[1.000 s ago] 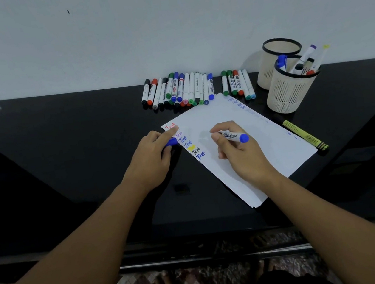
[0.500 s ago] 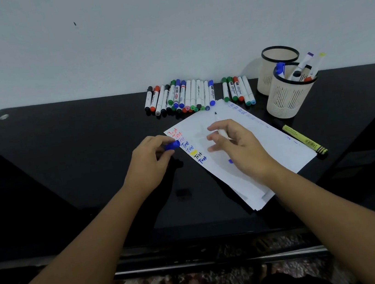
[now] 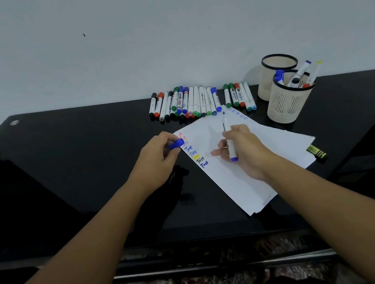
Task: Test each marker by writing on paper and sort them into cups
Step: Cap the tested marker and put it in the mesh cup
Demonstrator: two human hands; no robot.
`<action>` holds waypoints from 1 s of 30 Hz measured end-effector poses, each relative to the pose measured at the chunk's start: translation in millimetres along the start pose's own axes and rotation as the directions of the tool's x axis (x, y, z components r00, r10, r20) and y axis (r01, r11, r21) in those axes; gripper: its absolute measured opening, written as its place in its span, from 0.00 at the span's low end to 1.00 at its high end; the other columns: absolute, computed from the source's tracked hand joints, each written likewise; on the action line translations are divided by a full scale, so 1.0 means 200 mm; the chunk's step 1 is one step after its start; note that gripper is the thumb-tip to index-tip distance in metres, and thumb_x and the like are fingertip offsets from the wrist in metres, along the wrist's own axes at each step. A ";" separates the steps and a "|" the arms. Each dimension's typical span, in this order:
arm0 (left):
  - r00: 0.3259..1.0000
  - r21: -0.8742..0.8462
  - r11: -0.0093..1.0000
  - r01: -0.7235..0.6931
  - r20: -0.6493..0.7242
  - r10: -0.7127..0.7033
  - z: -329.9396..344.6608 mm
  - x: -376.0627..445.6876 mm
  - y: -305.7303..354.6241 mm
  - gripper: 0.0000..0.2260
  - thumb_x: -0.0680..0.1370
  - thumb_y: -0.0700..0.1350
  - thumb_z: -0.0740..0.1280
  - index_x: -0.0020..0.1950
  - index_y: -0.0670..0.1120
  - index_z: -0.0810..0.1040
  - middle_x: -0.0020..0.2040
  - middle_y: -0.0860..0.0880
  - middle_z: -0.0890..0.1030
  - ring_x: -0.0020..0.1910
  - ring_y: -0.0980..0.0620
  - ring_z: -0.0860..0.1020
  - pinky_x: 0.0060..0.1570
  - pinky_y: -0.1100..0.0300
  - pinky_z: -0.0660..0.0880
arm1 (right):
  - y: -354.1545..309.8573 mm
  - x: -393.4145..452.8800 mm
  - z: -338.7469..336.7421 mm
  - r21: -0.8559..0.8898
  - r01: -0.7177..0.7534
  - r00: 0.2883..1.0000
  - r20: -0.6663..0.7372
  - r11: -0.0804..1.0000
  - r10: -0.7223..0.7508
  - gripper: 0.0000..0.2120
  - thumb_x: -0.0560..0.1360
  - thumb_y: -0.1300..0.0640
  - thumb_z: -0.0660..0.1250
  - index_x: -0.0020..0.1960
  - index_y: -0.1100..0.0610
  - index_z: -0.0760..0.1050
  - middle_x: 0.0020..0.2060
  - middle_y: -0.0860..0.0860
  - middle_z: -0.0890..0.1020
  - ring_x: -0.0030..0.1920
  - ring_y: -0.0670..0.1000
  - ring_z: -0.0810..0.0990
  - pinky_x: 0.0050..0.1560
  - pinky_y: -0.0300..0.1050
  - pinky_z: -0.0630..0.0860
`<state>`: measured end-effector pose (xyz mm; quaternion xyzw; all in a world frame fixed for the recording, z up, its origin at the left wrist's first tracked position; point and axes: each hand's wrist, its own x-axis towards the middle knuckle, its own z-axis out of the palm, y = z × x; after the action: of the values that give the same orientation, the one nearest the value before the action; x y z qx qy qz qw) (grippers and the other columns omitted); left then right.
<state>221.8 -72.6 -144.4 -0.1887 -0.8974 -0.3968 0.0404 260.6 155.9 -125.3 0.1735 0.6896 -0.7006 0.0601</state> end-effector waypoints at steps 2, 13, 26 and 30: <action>1.000 0.009 1.000 0.005 0.001 -0.005 0.01 0.01 0.02 0.08 0.82 0.45 0.67 0.61 0.54 0.76 0.55 0.55 0.78 0.49 0.57 0.79 0.51 0.59 0.79 | -0.02 0.01 -0.02 -0.091 0.012 0.999 0.035 0.996 -0.009 0.08 0.86 0.57 0.59 0.62 0.48 0.64 0.45 0.56 0.81 0.47 0.54 0.86 0.56 0.51 0.77; 0.998 -0.161 0.987 0.030 0.066 -0.020 0.00 0.04 0.04 0.10 0.79 0.47 0.72 0.60 0.56 0.83 0.54 0.57 0.83 0.50 0.60 0.81 0.53 0.62 0.78 | 0.00 0.00 -0.11 -0.807 0.361 0.930 0.274 0.467 -0.246 0.12 0.84 0.40 0.59 0.63 0.41 0.74 0.52 0.44 0.80 0.52 0.49 0.78 0.54 0.51 0.77; 0.980 -0.115 0.993 0.016 0.199 0.007 -0.04 0.05 0.14 0.10 0.78 0.44 0.73 0.56 0.56 0.84 0.53 0.60 0.83 0.47 0.63 0.80 0.47 0.73 0.75 | 0.02 -0.01 -0.08 -0.851 0.455 0.870 0.361 0.262 -0.336 0.13 0.84 0.42 0.60 0.66 0.43 0.74 0.51 0.46 0.80 0.49 0.49 0.77 0.49 0.50 0.76; 0.964 -0.133 0.989 0.067 0.263 -0.030 -0.05 0.05 0.15 0.09 0.78 0.47 0.73 0.58 0.57 0.84 0.49 0.57 0.85 0.46 0.56 0.82 0.52 0.61 0.80 | 0.03 -0.01 -0.08 -0.813 0.497 0.847 0.377 0.304 -0.375 0.10 0.84 0.43 0.60 0.62 0.45 0.74 0.48 0.44 0.79 0.46 0.47 0.75 0.43 0.46 0.70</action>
<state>223.9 -58.2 -114.7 -0.2194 -0.8691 -0.4317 -0.1010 266.8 171.1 -130.7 -0.1190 0.9660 -0.2292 -0.0103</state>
